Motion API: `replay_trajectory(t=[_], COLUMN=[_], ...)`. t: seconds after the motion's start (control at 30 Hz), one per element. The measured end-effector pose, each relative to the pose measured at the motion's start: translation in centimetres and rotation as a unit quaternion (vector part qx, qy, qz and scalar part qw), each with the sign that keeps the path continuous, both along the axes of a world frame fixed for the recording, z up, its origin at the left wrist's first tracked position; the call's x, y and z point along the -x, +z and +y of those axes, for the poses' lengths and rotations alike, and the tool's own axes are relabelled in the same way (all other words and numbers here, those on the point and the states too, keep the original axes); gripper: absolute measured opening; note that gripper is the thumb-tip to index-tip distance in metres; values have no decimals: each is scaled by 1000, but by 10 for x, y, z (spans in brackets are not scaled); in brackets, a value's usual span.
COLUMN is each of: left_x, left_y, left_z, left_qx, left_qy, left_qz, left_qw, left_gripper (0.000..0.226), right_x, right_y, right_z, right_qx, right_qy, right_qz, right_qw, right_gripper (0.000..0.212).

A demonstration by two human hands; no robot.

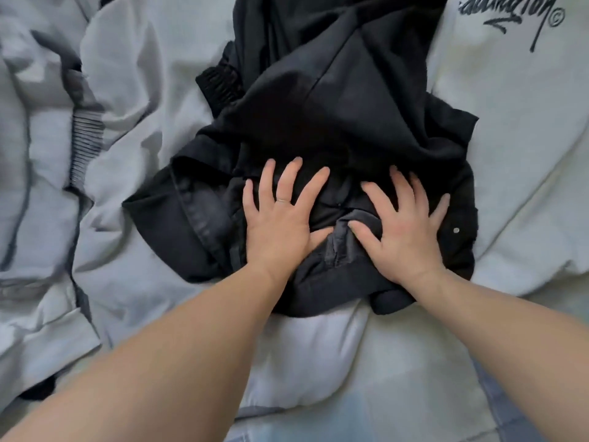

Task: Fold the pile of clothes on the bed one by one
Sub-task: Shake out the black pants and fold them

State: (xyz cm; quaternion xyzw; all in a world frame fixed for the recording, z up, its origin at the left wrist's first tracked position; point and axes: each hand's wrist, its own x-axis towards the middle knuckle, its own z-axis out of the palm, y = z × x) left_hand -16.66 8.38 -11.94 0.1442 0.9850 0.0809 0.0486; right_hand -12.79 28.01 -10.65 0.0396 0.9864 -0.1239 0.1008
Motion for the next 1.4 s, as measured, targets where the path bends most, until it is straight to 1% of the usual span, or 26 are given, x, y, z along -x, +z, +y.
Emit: replay_trajectory(t=[0.1, 0.17, 0.23, 0.3, 0.37, 0.43, 0.47, 0.53, 0.57, 0.63, 0.67, 0.73, 0.8, 0.87, 0.93, 1.0, 1.07, 1.13, 1.2, 1.27, 1.4], left_x=[1, 2, 5, 11, 19, 18, 13, -7, -22, -56, -78, -129, -192, -260, -325, -381, -431, -479, -526, -569, -639], left_y=[0, 4, 12, 26, 47, 73, 85, 108, 119, 147, 162, 192, 225, 257, 281, 291, 289, 282, 274, 268, 262], left_z=[-1, 0, 2, 5, 8, 11, 11, 10, 8, 2, -1, -7, -12, -16, -19, -22, -26, -34, -45, -59, -97], left_qx=[-9, -6, -4, -25, -14, 28, 35, 20, 5, -17, -18, -11, 3, 12, 14, 14, 28, 34, 37, 47, 66], left_qy=[1, 3, 14, 27, 18, -19, -38, -58, -60, -67, -76, -99, -122, -130, -134, -136, -121, -103, -93, -100, -111], left_qz=[17, 5, -25, -68, -74, -62, -67, -86, -95, -117, -133, -148, -173, -212, -273, -333, -371, -388, -393, -401, -436], left_qw=[1000, 1000, 1000, 997, 997, 997, 996, 994, 994, 991, 988, 984, 977, 968, 953, 933, 921, 915, 914, 909, 891], left_gripper=[86, 83, 80, 76, 67, 52, 43, 32, 31, 36, 37, 33, 25, 23, 19, 15, 18, 18, 7, 11, 9], right_x=[4, 4, 5, 11, 21, 27, 26, 13, -1, -38, -63, -119, -187, -258, -328, -388, -441, -492, -542, -590, -669], right_y=[-6, -8, -7, 5, 29, 62, 79, 106, 119, 148, 165, 203, 241, 275, 296, 300, 297, 291, 283, 275, 260], right_z=[1, 2, 2, 4, 7, 7, 4, -1, -4, -8, -10, -12, -14, -18, -21, -23, -27, -35, -46, -57, -89], right_qx=[15, 35, 54, 80, 88, 64, 46, 14, 0, -20, -36, -73, -92, -93, -114, -142, -135, -109, -91, -74, -42], right_qy=[-6, -14, -23, -39, -59, -61, -58, -53, -53, -37, -13, 53, 102, 122, 144, 183, 191, 184, 170, 156, 150], right_qz=[29, 34, 30, -6, -71, -131, -144, -128, -108, -71, -67, -74, -79, -76, -102, -137, -171, -209, -227, -234, -251], right_qw=[999, 999, 998, 996, 992, 987, 987, 990, 993, 997, 997, 993, 987, 985, 978, 963, 957, 954, 954, 957, 955], right_gripper=[56, 53, 54, 55, 48, 34, 26, 15, 14, 16, 17, 19, 16, 14, 15, 20, 22, 23, 26, 27, 18])
